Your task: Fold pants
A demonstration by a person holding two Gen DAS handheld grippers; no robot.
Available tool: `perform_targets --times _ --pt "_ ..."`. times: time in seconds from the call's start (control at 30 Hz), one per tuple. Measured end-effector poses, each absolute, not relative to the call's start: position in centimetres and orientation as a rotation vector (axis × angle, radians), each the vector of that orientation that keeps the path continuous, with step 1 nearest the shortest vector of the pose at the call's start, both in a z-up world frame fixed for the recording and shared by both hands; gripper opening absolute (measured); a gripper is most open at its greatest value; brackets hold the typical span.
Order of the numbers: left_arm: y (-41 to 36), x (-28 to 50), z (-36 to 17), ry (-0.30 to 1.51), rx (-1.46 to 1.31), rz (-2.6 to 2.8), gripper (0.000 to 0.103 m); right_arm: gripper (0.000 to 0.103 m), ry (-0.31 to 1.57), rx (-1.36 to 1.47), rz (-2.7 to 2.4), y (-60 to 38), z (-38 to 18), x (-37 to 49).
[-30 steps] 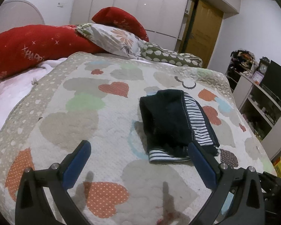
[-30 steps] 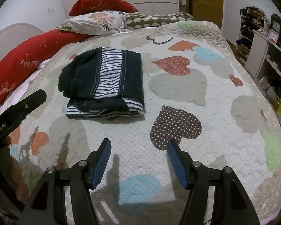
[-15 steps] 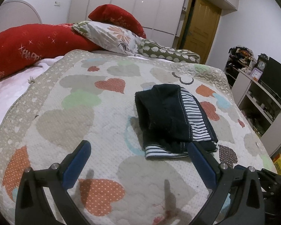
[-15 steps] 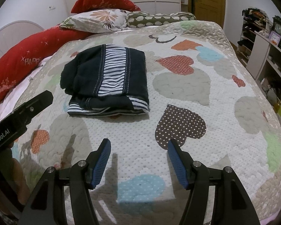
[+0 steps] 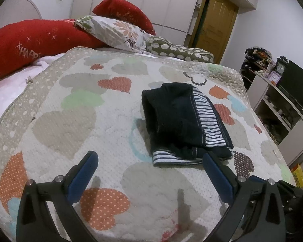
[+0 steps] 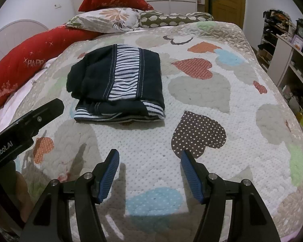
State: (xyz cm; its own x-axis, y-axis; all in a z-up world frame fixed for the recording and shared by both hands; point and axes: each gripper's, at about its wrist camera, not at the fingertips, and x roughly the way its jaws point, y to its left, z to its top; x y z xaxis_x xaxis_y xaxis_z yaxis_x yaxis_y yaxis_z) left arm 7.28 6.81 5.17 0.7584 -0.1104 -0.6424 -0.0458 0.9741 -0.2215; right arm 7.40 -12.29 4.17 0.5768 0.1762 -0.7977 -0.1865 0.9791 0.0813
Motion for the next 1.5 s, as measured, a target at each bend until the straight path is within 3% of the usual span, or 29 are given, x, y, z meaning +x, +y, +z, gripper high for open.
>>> perform_targets --times 0.83,1.5 --pt "6.0 5.8 6.8 0.597 -0.155 -0.003 0.103 0.068 0.929 -0.011 0.212 -12.0 3.7 7.2" --pt "6.0 6.9 5.1 0.726 -0.199 -0.036 0.103 0.069 0.93 -0.016 0.212 -11.9 3.8 7.1"
